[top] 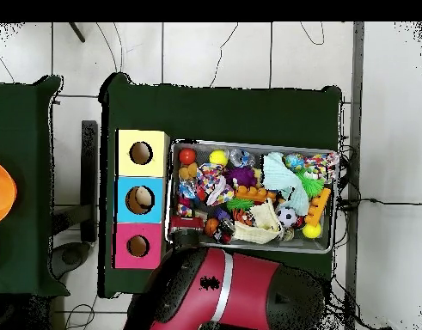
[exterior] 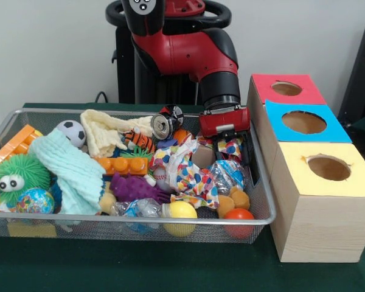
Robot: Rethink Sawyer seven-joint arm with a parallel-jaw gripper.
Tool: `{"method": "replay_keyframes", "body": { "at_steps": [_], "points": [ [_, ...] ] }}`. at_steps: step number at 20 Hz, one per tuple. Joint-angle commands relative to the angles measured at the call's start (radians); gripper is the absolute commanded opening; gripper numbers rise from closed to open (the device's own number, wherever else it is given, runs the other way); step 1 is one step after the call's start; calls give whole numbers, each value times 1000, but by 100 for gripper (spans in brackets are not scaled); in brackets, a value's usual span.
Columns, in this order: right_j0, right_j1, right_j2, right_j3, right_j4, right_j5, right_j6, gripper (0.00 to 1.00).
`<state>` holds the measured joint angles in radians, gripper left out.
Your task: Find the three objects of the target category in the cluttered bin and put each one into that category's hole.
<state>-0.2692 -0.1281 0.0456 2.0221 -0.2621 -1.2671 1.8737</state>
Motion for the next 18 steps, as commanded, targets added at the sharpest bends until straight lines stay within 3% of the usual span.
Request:
{"method": "replay_keyframes", "body": {
  "at_steps": [1, 18],
  "points": [
    [3, 168, 17, -293, 60, 103, 136, 100],
    [23, 166, 0, -297, 66, 116, 126, 100]
  ]
}}
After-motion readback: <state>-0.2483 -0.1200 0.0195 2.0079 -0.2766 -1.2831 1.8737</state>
